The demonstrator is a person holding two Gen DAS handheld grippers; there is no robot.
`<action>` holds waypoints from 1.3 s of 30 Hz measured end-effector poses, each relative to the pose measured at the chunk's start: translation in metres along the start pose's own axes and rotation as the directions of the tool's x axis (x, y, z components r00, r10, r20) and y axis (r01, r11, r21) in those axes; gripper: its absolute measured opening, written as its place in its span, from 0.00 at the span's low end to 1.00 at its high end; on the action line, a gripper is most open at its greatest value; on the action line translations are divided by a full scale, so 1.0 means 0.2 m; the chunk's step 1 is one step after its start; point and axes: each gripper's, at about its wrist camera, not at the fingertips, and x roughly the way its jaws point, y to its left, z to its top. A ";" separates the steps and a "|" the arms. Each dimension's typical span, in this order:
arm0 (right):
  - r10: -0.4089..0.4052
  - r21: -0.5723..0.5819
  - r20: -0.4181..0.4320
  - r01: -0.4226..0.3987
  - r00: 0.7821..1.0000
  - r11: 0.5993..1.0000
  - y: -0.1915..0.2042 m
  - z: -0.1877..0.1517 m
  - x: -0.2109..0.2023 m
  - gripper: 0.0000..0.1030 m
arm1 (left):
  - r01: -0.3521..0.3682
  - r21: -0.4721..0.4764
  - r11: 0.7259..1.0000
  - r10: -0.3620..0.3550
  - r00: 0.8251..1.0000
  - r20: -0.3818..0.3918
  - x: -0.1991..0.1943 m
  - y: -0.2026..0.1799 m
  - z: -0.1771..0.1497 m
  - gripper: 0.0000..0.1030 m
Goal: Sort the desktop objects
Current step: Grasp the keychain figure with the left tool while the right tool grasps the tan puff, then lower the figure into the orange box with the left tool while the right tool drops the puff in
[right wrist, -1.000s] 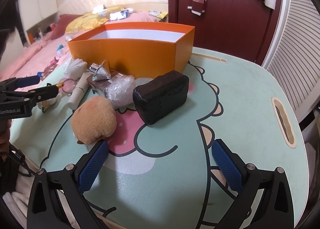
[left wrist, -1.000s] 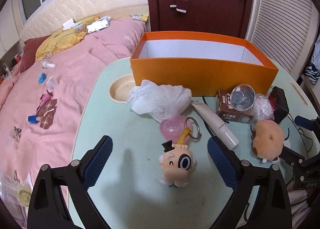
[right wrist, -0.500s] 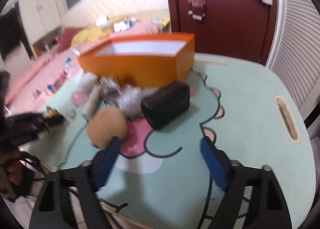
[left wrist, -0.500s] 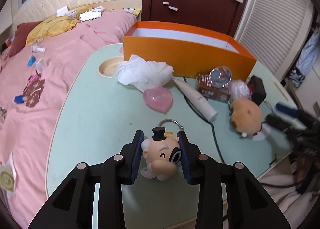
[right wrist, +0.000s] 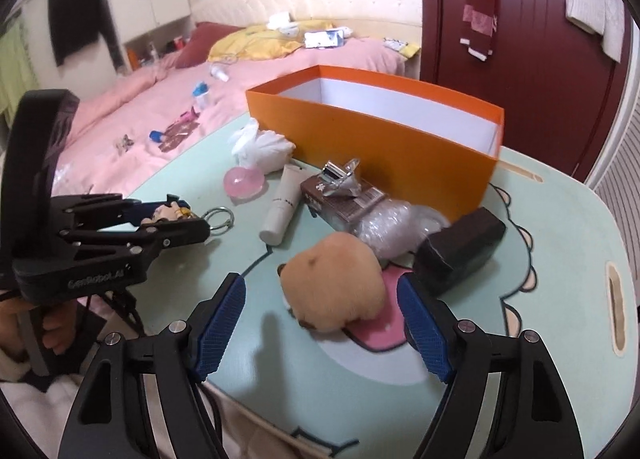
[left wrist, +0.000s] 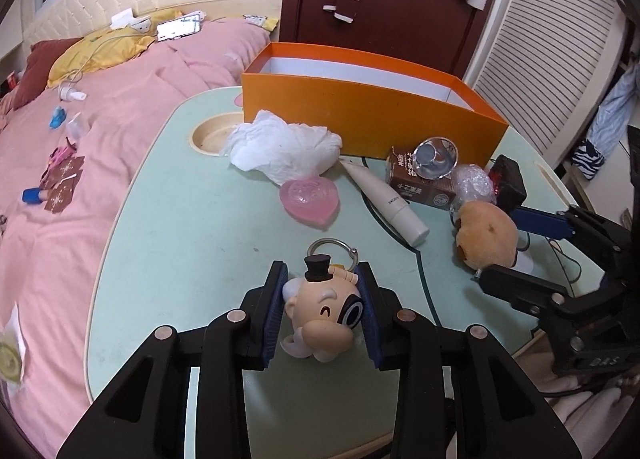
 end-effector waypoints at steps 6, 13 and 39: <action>0.020 0.002 0.003 -0.020 1.000 1.000 0.00 -0.03 0.01 0.44 | 0.002 0.003 1.000 -0.002 1.000 0.015 0.00 -0.01 0.00 0.35; 0.056 -0.014 0.084 -0.055 0.995 0.998 0.01 0.00 -0.08 0.44 | 0.036 -0.010 0.999 -0.035 0.998 0.055 -0.04 -0.02 0.02 0.35; -0.034 0.232 0.266 -0.030 0.963 0.972 -0.28 0.43 -0.06 0.47 | 0.130 0.019 0.991 -0.130 0.964 0.231 0.08 -0.06 0.81 0.35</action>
